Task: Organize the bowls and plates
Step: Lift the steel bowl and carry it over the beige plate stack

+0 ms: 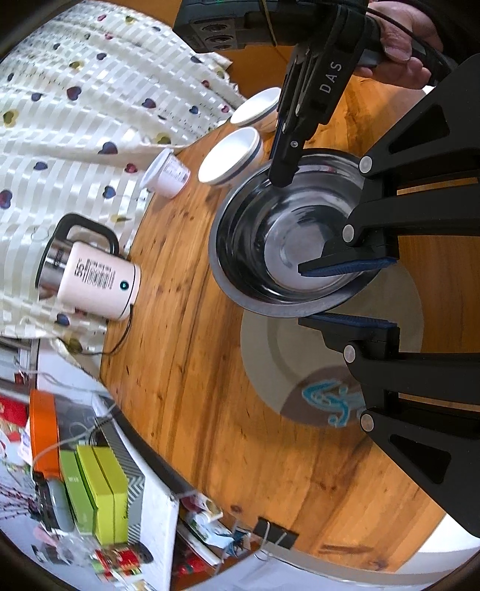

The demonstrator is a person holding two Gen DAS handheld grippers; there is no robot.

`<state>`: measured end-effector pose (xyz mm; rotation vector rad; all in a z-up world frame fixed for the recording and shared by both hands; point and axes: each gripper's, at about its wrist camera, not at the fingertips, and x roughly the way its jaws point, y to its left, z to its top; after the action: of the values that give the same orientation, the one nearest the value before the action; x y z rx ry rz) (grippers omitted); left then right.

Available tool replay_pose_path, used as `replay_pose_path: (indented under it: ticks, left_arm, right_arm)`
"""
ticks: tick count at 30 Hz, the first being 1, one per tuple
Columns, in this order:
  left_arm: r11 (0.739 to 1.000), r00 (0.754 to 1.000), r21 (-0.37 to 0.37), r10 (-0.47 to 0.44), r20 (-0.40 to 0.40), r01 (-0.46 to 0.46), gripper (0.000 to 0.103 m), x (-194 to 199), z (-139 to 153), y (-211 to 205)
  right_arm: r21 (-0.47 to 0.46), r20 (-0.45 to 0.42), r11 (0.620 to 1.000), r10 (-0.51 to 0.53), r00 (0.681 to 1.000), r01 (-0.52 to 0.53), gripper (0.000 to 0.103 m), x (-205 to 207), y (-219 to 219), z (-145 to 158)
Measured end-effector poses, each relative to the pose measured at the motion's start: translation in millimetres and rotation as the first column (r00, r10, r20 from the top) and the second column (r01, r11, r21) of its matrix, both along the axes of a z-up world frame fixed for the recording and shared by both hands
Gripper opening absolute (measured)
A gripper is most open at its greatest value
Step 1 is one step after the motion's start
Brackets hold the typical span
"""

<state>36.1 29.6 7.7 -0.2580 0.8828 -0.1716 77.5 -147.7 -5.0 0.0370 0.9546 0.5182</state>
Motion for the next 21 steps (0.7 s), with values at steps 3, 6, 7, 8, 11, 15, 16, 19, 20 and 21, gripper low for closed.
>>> replay_pose_path:
  ticks: [3, 6, 7, 8, 11, 15, 16, 19, 20, 21]
  left_arm:
    - [1.0, 1.0, 0.001, 0.025, -0.003, -0.025, 0.021, -2, -2, 11]
    - [0.999, 0.999, 0.003, 0.052, -0.009, -0.052, 0.021, -3, -3, 21]
    - [0.998, 0.998, 0.003, 0.061, -0.012, -0.061, 0.021, -3, -4, 24]
    - [0.998, 0.998, 0.004, 0.068, -0.014, -0.068, 0.021, -4, -5, 27]
    - [0.996, 0.996, 0.005, 0.088, -0.02, -0.088, 0.021, -5, -7, 35]
    - [0.994, 0.994, 0.008, 0.108, -0.029, -0.107, 0.021, -4, -10, 41]
    - [0.994, 0.994, 0.008, 0.109, -0.031, -0.109, 0.021, -4, -11, 42]
    - [0.993, 0.992, 0.008, 0.114, -0.044, -0.114, 0.021, -2, -15, 44]
    - [0.993, 0.992, 0.009, 0.115, -0.048, -0.115, 0.021, -2, -17, 44]
    - [0.993, 0.992, 0.009, 0.116, -0.052, -0.115, 0.021, -2, -18, 44]
  right_arm:
    - [-0.003, 0.005, 1.0, 0.024, 1.0, -0.024, 0.012, 2, 15, 1]
    - [-0.005, 0.005, 0.999, 0.045, 0.999, -0.045, 0.012, 4, 27, 0]
    - [-0.006, 0.003, 0.999, 0.052, 0.999, -0.052, 0.012, 5, 31, -1]
    - [-0.006, 0.001, 0.998, 0.057, 0.998, -0.057, 0.012, 5, 34, -2]
    - [-0.011, -0.007, 0.997, 0.073, 0.997, -0.073, 0.012, 7, 44, -6]
    - [-0.019, -0.018, 0.996, 0.088, 0.996, -0.089, 0.012, 8, 53, -11]
    - [-0.022, -0.022, 0.996, 0.091, 0.996, -0.091, 0.012, 9, 55, -13]
    - [-0.027, -0.034, 0.995, 0.093, 0.995, -0.094, 0.012, 11, 58, -17]
    - [-0.029, -0.039, 0.995, 0.094, 0.995, -0.095, 0.012, 12, 58, -19]
    - [-0.031, -0.042, 0.995, 0.094, 0.995, -0.096, 0.012, 12, 59, -20]
